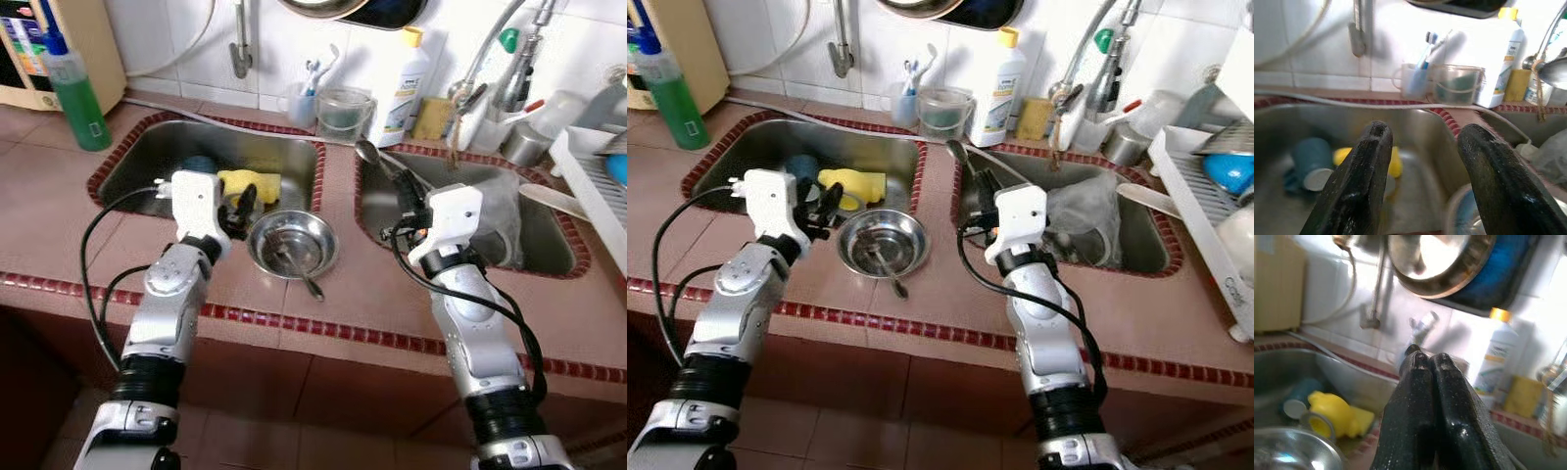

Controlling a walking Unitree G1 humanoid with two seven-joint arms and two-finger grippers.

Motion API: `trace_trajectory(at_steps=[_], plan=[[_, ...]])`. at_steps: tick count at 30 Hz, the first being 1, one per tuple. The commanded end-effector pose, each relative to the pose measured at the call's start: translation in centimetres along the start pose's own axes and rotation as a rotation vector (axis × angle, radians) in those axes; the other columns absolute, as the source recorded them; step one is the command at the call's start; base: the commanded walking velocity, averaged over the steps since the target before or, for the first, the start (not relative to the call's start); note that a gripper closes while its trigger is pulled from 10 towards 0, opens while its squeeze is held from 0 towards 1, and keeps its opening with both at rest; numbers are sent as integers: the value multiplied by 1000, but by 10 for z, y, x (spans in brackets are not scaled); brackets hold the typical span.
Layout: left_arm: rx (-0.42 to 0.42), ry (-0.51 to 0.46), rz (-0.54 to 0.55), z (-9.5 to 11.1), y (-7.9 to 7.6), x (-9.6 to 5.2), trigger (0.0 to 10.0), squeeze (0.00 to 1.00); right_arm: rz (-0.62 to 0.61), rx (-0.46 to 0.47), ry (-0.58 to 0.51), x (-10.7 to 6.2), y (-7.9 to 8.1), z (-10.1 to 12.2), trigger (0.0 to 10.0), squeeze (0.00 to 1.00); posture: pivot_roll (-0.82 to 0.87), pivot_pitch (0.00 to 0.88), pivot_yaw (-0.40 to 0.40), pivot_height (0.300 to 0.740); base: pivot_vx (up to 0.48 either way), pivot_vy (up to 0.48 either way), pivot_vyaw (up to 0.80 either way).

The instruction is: Kitchen organization

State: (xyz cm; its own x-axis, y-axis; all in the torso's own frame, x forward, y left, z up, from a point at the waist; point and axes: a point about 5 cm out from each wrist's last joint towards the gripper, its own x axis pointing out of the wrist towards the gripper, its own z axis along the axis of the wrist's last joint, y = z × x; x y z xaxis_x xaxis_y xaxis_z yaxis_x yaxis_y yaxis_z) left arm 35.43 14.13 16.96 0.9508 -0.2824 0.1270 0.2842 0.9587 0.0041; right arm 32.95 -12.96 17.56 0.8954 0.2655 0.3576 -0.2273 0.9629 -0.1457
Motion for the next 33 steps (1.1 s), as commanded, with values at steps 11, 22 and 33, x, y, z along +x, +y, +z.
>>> trace_trajectory(at_steps=[11,22,33], plan=[[24,-22,-14,3,0,0,10000,0,33,-19,3,-2,8,-2,10000,0,89,0,-59,740,0,377,0],[84,-28,-63,3,-5,-3,10000,0,62,-31,16,-3,13,-7,10000,0,99,0,-66,740,0,0,0],[125,-46,-94,8,-2,-2,10000,0,77,-45,22,-4,13,-9,10000,0,97,0,-64,740,22,0,0]])
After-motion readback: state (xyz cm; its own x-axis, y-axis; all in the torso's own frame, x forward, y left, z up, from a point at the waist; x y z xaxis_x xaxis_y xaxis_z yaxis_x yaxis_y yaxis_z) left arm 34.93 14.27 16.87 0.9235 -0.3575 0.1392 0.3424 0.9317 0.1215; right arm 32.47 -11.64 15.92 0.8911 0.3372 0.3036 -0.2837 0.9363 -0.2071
